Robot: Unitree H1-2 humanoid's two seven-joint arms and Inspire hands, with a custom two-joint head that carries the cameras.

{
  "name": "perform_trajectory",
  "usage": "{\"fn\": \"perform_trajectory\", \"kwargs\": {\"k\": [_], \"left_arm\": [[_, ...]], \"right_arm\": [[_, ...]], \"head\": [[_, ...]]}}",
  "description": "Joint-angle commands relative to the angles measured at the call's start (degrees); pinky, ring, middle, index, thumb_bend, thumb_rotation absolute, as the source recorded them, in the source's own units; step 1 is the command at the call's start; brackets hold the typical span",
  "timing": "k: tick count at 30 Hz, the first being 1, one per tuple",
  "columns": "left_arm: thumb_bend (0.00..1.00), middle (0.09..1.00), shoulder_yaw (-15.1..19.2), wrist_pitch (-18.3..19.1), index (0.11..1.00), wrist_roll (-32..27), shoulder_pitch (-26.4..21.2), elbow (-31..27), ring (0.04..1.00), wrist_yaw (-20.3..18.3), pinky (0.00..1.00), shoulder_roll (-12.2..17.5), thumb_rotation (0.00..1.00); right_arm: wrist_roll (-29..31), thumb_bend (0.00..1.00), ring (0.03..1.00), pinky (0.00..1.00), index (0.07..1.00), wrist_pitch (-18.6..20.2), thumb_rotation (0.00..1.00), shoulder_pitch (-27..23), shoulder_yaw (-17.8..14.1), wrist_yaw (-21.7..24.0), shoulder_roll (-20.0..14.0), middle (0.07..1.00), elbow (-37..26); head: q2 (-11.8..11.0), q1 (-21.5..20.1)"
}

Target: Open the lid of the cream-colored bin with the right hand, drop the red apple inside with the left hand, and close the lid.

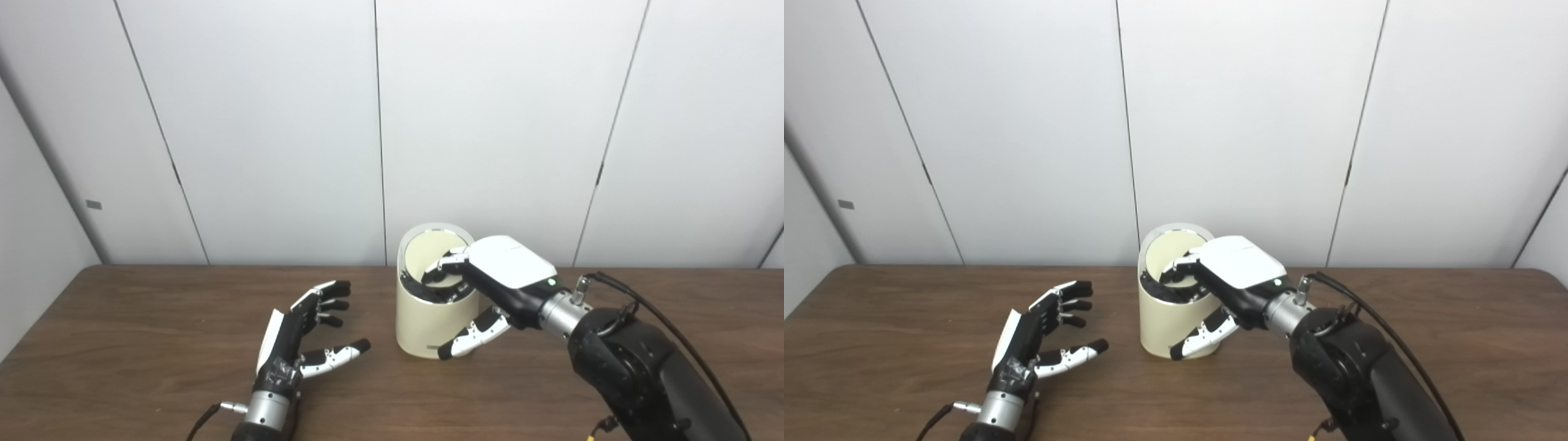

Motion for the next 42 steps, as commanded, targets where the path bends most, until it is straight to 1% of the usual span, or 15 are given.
{"fn": "perform_trajectory", "kwargs": {"k": [1,5,7,12,17,20,25,27,28,30,32,35,37,40,42], "left_arm": [[0.7,0.772,0.18,-0.14,0.777,-0.06,1.48,-0.07,0.719,0.5,0.62,-0.05,0.0],[0.7,0.775,0.18,-0.7,0.778,-0.17,1.3,0.44,0.72,0.43,0.62,0.06,0.0],[0.7,0.774,0.12,-1.09,0.776,-0.3,1.2,0.72,0.721,0.27,0.62,0.15,0.0],[0.71,0.776,0.12,-0.31,0.774,0.0,1.29,0.38,0.737,0.35,0.64,0.1,0.0],[0.71,0.78,0.01,-0.03,0.777,0.32,1.42,0.16,0.737,0.28,0.64,0.14,0.0],[0.71,0.778,-0.02,0.0,0.776,0.29,1.39,0.25,0.73,0.23,0.63,0.13,0.0],[0.7,0.785,-0.12,-0.28,0.784,1.01,1.41,0.22,0.731,0.58,0.62,0.18,0.0],[0.7,0.782,-0.08,-0.34,0.785,1.08,1.48,0.15,0.725,0.56,0.61,0.22,0.0],[0.7,0.782,-0.05,-0.41,0.785,0.94,1.49,0.18,0.724,0.45,0.61,0.25,0.0],[0.71,0.783,0.03,-0.44,0.783,0.57,1.52,0.18,0.729,0.23,0.62,0.28,0.0],[0.71,0.784,0.11,-0.16,0.782,0.03,1.66,-0.05,0.734,-0.13,0.63,0.33,0.0],[0.71,0.786,0.18,-0.03,0.787,-0.29,1.74,-0.19,0.739,-0.38,0.64,0.38,0.0],[0.71,0.784,0.3,-0.27,0.785,-0.53,1.69,0.03,0.737,-0.44,0.64,0.38,0.0],[0.71,0.783,0.32,-0.32,0.784,-0.64,1.66,0.19,0.727,-0.55,0.62,0.44,0.0],[0.71,0.78,0.19,-0.47,0.784,-0.45,1.7,0.33,0.726,-0.62,0.62,0.5,0.0]], "right_arm": [[-0.32,0.7,0.863,0.85,0.735,0.48,0.44,-0.74,0.91,3.02,-0.87,0.729,-0.15],[0.42,0.69,0.86,0.85,0.732,-0.04,0.46,-0.44,-0.03,1.16,-0.47,0.722,-0.19],[1.01,0.69,0.865,0.86,0.737,0.18,0.45,-0.49,-0.88,0.37,-0.19,0.722,-0.63],[2.73,0.66,0.838,0.82,0.729,-1.26,0.41,-0.51,-3.13,-3.47,0.52,0.703,-1.56],[3.28,0.62,0.86,0.8,0.744,-0.37,0.41,0.07,-5.14,-5.91,1.9,0.726,-3.35],[3.61,0.61,0.873,0.8,0.751,-0.74,0.4,0.37,-6.38,-7.47,2.63,0.738,-3.16],[4.36,0.6,0.869,0.73,0.761,-1.43,0.37,0.64,-8.04,-10.36,2.97,0.752,-2.98],[4.86,0.6,0.854,0.71,0.782,-1.87,0.36,0.74,-8.48,-11.23,2.94,0.777,-2.72],[5.18,0.6,0.851,0.71,0.786,-2.81,0.35,1.02,-8.83,-12.56,2.89,0.782,-2.33],[6.16,0.64,0.818,0.68,0.801,-4.18,0.28,1.75,-9.67,-15.02,3.1,0.808,-1.65],[7.03,0.66,0.813,0.67,0.82,-4.36,0.25,2.87,-10.77,-17.18,3.72,0.832,-1.21],[7.65,0.66,0.826,0.66,0.854,-4.2,0.26,4.15,-11.77,-18.91,4.05,0.868,-1.06],[8.81,0.67,0.831,0.65,0.867,-4.08,0.27,5.52,-13.06,-20.23,4.44,0.888,-1.18],[11.21,0.7,0.816,0.65,0.856,-5.54,0.23,7.81,-14.9,-23.16,5.16,0.883,-0.18],[12.72,0.69,0.808,0.66,0.849,-6.87,0.21,9.41,-15.38,-24.7,5.66,0.874,1.25]], "head": [[0.02,0.06],[-0.13,-0.08],[-0.14,-0.06],[-0.25,-0.17],[-0.25,-0.17],[-0.57,-0.2],[-0.71,-0.18],[-0.72,-0.4],[-0.64,-0.67],[-0.67,-0.82],[-0.67,-0.94],[-0.7,-1.05],[-0.79,-0.99],[-1.14,-1.1],[-1.46,-1.02]]}}
